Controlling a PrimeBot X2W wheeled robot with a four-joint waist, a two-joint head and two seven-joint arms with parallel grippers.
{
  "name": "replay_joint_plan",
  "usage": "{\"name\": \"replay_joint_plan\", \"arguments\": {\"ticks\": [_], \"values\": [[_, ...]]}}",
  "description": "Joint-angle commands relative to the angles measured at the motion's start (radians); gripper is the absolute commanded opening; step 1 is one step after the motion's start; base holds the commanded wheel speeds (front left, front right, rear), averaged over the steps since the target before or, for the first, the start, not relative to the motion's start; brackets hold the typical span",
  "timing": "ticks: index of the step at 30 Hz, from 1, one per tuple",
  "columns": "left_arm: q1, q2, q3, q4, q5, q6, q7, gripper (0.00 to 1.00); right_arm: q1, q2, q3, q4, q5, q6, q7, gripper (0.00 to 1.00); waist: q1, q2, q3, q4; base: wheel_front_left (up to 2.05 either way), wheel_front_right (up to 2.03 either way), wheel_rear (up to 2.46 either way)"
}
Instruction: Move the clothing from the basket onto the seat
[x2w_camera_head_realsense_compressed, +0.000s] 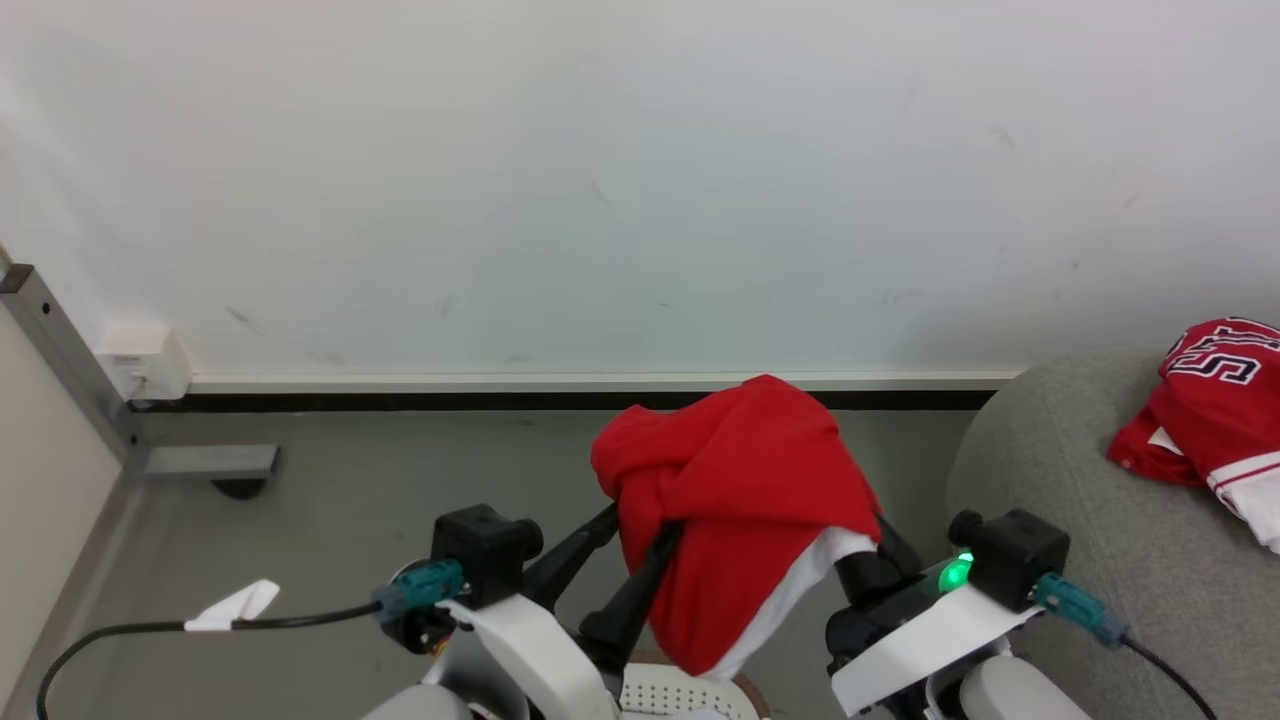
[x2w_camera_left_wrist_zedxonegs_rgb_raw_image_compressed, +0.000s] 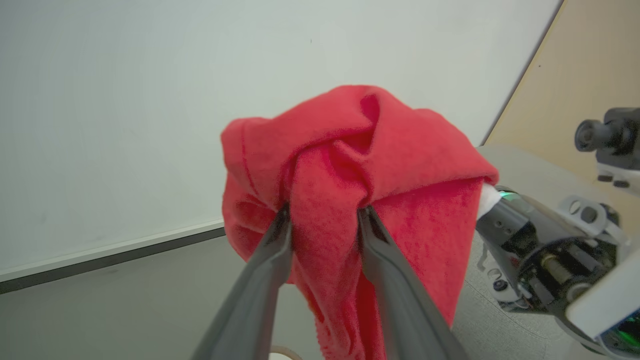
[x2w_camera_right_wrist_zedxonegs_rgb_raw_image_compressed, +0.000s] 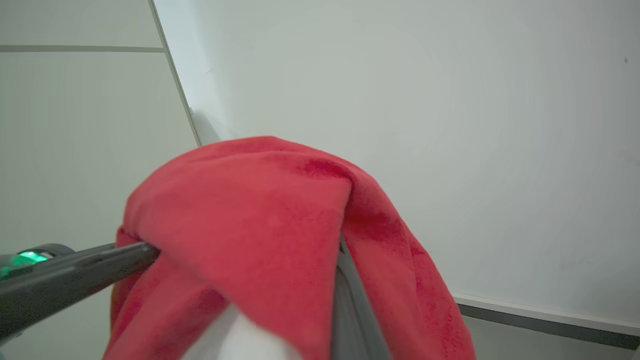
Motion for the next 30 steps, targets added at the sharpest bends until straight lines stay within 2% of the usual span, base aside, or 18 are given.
{"name": "replay_joint_plan", "arguments": {"ticks": [1, 7, 24, 30], "values": [[0.013, -0.003, -0.002, 0.005, -0.002, -0.006, -0.006, 1.00, 0.001, -0.007, -0.023, -0.024, 0.031, -0.002, -0.003, 0.00, 0.0000, 0.0000, 0.007, -0.023, 0.00, 0.00, 0.00], [0.014, -0.009, -0.009, 0.015, 0.027, 0.000, -0.044, 1.00, -0.010, -0.012, -0.112, -0.104, 0.114, -0.002, -0.003, 0.00, 0.0000, 0.0000, 0.025, -0.095, 0.00, 0.00, 0.00], [-0.018, -0.013, -0.025, 0.037, 0.109, -0.005, -0.138, 1.00, 0.058, -0.090, -0.261, -0.248, 0.077, -0.002, -0.001, 0.00, 0.0000, 0.0000, 0.079, -0.381, 0.00, 0.00, 0.00], [-0.028, -0.017, -0.031, 0.049, 0.114, -0.012, -0.149, 1.00, 0.088, -0.094, -0.307, -0.275, 0.071, -0.002, 0.001, 0.00, 0.0000, 0.0000, 0.092, -0.439, 0.00, 0.00, 0.00]]}}
